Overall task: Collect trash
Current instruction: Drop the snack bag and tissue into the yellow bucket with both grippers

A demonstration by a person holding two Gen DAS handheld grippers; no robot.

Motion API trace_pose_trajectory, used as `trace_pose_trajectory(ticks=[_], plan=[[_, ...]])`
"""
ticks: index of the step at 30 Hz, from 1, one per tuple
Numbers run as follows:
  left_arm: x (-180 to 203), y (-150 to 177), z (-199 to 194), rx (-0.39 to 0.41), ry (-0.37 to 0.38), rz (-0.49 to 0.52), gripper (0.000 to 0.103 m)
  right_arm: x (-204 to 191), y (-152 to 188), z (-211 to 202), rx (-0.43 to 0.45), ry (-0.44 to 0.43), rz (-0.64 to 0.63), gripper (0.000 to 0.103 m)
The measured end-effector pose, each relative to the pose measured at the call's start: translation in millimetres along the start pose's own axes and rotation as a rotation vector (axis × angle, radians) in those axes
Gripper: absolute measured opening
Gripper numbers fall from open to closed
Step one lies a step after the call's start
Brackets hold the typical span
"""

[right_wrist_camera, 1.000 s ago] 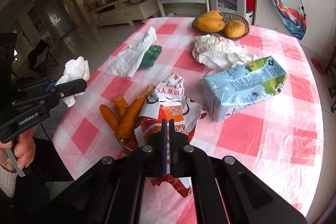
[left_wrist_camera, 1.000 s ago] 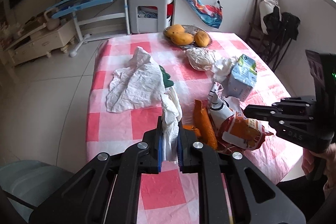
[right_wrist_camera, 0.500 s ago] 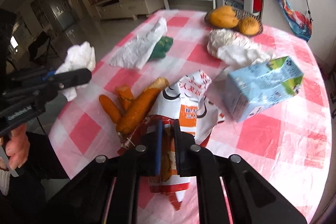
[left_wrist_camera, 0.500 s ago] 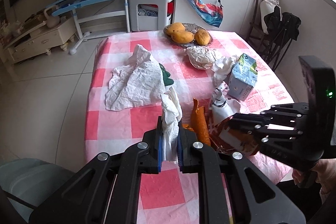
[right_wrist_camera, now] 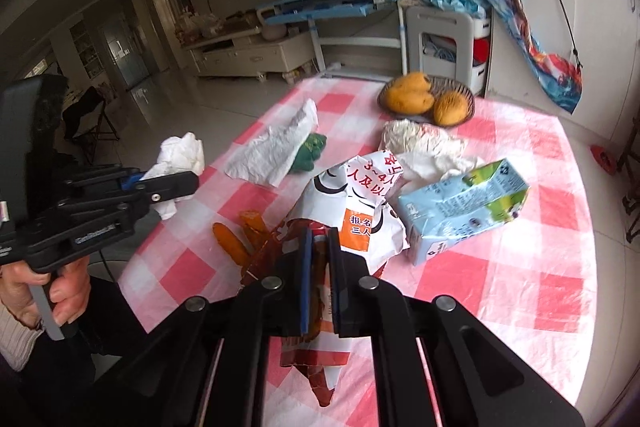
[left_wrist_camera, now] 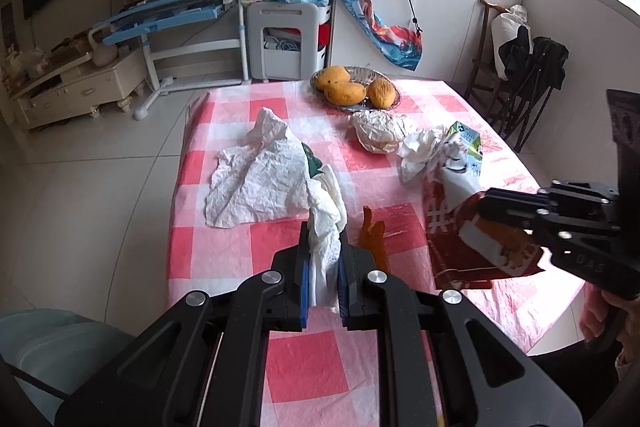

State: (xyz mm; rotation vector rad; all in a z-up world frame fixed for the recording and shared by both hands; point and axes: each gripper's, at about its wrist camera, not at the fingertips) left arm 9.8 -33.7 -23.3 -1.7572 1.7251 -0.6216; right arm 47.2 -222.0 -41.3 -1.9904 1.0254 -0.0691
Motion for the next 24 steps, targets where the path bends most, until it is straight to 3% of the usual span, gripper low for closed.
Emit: trace_pose_trajectory(ticks=[4, 12, 19, 24], plan=[[1, 2, -6, 0.015, -0.006, 0.004, 0.011, -8, 0, -17, 0.029, -0.007, -0.026, 0.008], [5, 21, -37, 0.056, 0.000, 0.011, 0.011, -40, 20, -44, 0.051, -0.118, -0.077, 0.008], [6, 54, -52, 0.014, 0.005, 0.006, 0.011, -78, 63, -42, -0.049, -0.220, -0.103, 0.008], [11, 76, -63, -0.011, 0.015, 0.016, 0.011, -105, 95, -31, -0.167, -0.281, -0.136, 0.008]])
Point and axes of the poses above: each gripper's, at about its wrist camera, not at the fingertips, and z roughly the way its jaws point, x to its right, y to its underside, and after that the axes turned 10 degrees about -y, right-handed
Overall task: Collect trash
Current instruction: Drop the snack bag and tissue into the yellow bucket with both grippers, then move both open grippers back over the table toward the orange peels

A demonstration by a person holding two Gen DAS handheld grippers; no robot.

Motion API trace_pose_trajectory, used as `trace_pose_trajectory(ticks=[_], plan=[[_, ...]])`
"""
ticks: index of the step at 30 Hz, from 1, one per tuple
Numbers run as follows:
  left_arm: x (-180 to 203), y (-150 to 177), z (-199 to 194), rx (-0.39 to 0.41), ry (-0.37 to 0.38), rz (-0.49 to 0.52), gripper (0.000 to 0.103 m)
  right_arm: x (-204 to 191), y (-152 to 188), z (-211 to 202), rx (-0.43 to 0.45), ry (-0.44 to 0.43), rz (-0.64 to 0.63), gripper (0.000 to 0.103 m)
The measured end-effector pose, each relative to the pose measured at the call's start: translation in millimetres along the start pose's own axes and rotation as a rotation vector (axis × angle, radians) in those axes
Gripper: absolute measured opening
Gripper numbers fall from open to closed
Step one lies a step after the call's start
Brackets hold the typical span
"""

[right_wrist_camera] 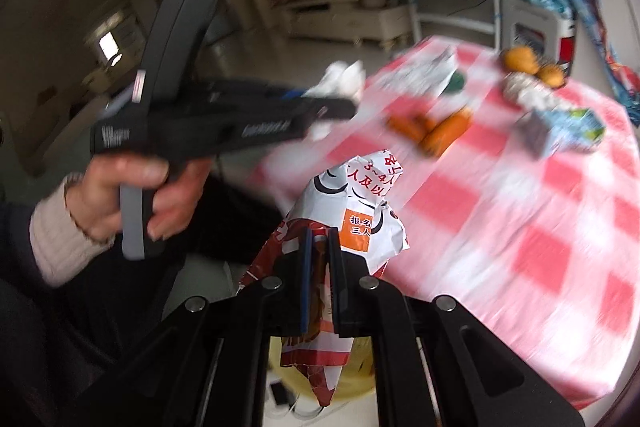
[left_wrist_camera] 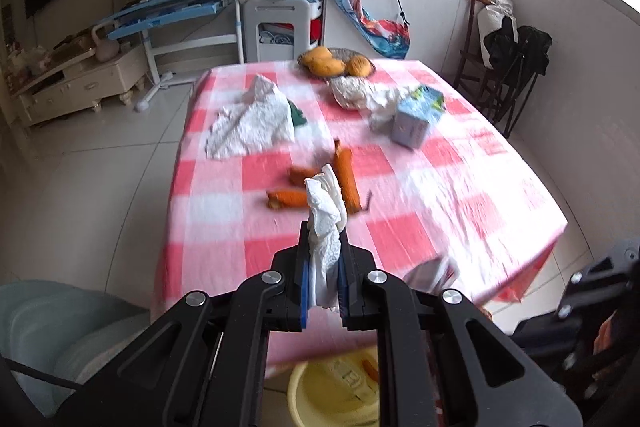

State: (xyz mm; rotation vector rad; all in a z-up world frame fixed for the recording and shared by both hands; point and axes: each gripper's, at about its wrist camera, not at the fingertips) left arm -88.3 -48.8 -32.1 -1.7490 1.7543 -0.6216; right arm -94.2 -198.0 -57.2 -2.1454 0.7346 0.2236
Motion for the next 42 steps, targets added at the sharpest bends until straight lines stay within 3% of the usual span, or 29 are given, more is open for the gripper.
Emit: trace_pose_trajectory(ticks=[4, 7, 9, 14, 16, 18, 20, 26, 35, 42], plan=[[11, 21, -5, -0.037, 0.012, 0.028, 0.011, -5, 14, 19, -0.114, -0.047, 0.008, 0.013], [18, 34, -8, -0.056, 0.014, 0.052, 0.011, 3, 23, 25, -0.150, 0.006, 0.044, 0.021], [23, 45, -9, -0.086, 0.018, 0.068, 0.011, 12, 24, 17, -0.117, 0.052, 0.075, 0.042], [32, 67, -4, -0.181, 0.049, 0.119, 0.012, 34, 18, -14, 0.034, 0.135, 0.171, 0.046], [35, 73, -3, -0.198, 0.052, 0.132, 0.018, 40, 16, -21, 0.090, 0.171, 0.205, 0.048], [35, 73, -7, -0.171, 0.026, 0.125, 0.036, 43, 13, -26, 0.143, 0.184, 0.226, 0.049], [29, 67, -13, -0.125, -0.002, 0.091, 0.047, 40, 10, -29, 0.188, 0.208, 0.238, 0.052], [7, 44, -27, 0.002, -0.101, -0.039, 0.069, 34, 4, -34, 0.255, 0.290, 0.216, 0.065], [-9, 19, -30, 0.087, -0.168, -0.121, 0.079, 39, -6, -44, 0.379, 0.375, 0.241, 0.078], [-6, 10, -23, 0.110, -0.184, -0.115, 0.082, 45, -10, -48, 0.435, 0.414, 0.276, 0.085]])
Point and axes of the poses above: each gripper's, at about its wrist camera, not at the fingertips, and z roughly the way its jaws point, x to its right, y to its underside, and after that the axes turned 10 degrees about -y, right-handed
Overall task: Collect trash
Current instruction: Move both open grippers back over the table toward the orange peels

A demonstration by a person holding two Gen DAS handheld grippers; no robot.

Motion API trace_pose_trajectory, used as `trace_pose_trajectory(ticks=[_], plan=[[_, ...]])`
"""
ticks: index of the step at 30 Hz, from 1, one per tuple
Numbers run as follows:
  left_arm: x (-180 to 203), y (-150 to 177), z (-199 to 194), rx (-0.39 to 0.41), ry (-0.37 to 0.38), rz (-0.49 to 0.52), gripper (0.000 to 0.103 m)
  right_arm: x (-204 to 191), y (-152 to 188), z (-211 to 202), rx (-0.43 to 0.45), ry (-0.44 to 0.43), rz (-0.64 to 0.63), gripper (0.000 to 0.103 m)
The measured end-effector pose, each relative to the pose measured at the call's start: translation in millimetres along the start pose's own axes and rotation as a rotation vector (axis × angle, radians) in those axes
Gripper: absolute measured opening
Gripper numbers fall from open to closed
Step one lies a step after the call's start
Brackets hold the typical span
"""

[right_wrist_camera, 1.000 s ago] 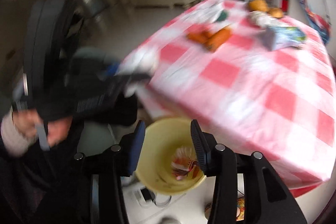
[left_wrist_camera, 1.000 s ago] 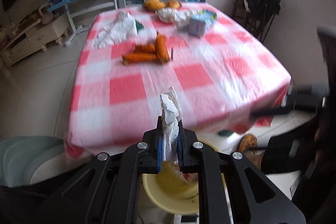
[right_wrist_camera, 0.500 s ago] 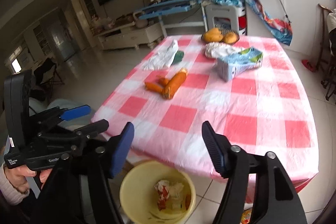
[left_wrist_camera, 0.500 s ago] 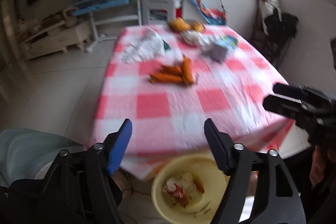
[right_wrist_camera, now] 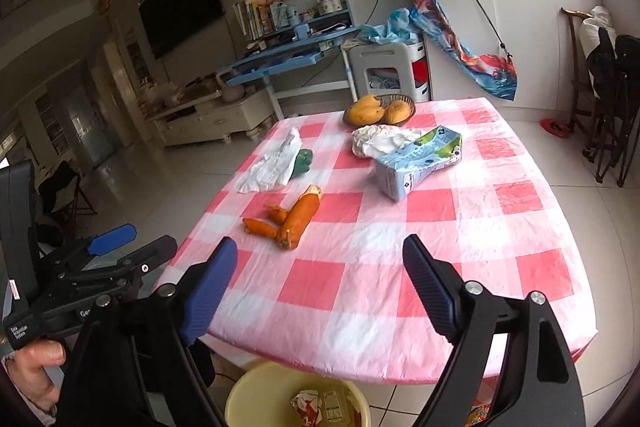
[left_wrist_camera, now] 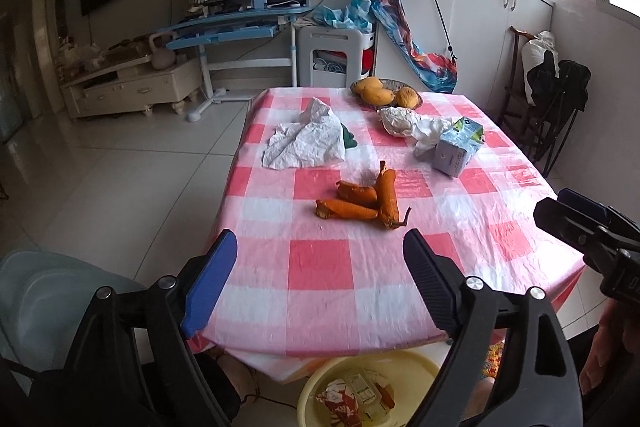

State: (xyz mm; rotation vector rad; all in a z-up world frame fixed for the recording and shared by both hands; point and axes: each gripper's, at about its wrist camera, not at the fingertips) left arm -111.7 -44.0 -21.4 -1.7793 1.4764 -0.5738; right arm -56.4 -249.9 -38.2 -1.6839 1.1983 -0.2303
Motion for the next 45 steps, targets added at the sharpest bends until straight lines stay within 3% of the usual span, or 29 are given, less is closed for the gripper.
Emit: trace_pose_trajectory(ticks=[15, 30, 37, 45], plan=[[5, 6, 13, -0.006, -0.019, 0.006, 0.088, -26, 6, 13, -0.031, 0.027, -0.140, 0.092], [4, 11, 21, -0.028, -0.021, 0.009, 0.089, -29, 10, 17, -0.049, 0.032, -0.146, 0.092], [-1, 11, 35, -0.088, -0.006, -0.024, 0.089, -30, 10, 19, -0.054, 0.039, -0.148, 0.092], [-7, -10, 48, -0.104, -0.015, -0.012, 0.089, -24, 5, 23, -0.061, 0.061, -0.118, 0.092]])
Point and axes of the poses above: each gripper's, at about its wrist camera, not at the fingertips, and z roughly the way its jaws point, x to its right, y to its underside, and after that the axes turned 10 degrees about -y, right-handed
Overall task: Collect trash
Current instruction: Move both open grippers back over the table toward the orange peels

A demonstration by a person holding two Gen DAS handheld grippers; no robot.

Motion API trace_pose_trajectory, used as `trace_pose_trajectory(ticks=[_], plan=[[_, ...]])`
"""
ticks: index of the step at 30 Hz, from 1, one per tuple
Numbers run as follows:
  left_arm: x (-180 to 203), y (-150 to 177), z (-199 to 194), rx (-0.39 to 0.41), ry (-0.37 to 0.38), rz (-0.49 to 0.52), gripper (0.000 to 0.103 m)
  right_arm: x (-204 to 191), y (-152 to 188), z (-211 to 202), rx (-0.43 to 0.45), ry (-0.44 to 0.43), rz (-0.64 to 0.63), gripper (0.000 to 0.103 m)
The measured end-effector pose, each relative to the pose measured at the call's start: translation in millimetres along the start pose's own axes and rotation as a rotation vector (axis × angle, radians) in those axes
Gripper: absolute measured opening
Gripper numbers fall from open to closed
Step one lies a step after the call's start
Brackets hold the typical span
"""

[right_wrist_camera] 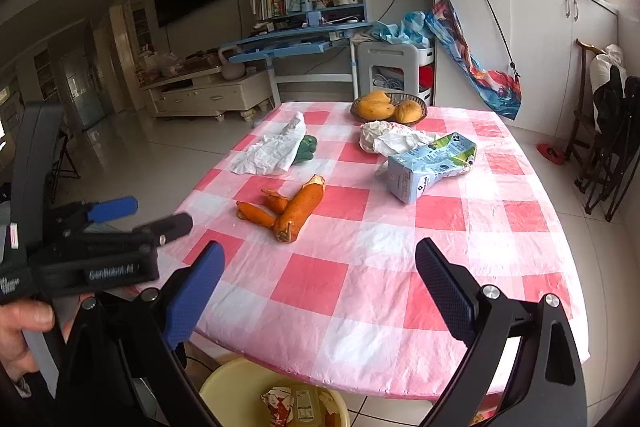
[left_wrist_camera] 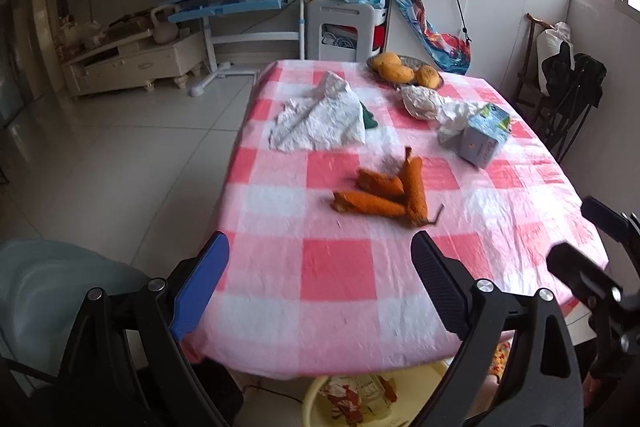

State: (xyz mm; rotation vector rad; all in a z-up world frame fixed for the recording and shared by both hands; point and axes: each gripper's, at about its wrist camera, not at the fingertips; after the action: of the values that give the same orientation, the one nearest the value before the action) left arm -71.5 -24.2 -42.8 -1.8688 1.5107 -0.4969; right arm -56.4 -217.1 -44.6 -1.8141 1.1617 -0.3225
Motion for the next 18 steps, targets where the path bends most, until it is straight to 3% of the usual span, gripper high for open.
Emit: trace_pose_trajectory(ticks=[12, 18], plan=[[13, -22, 28, -0.027, -0.028, 0.077, 0.089, 1, -3, 17, -0.041, -0.010, 0.006, 0.092], [8, -29, 42, -0.060, -0.047, 0.061, 0.089, 5, -18, 27, -0.054, -0.023, 0.010, 0.092]])
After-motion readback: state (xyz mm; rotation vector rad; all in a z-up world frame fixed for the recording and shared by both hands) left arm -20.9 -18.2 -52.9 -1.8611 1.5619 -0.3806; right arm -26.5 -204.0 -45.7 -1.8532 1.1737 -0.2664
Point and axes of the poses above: each gripper's, at about its wrist camera, not at the fingertips, and z roughly the way its jaws point, x to its right, y to its underside, and after that the axes turned 10 degrees about -y, right-handed
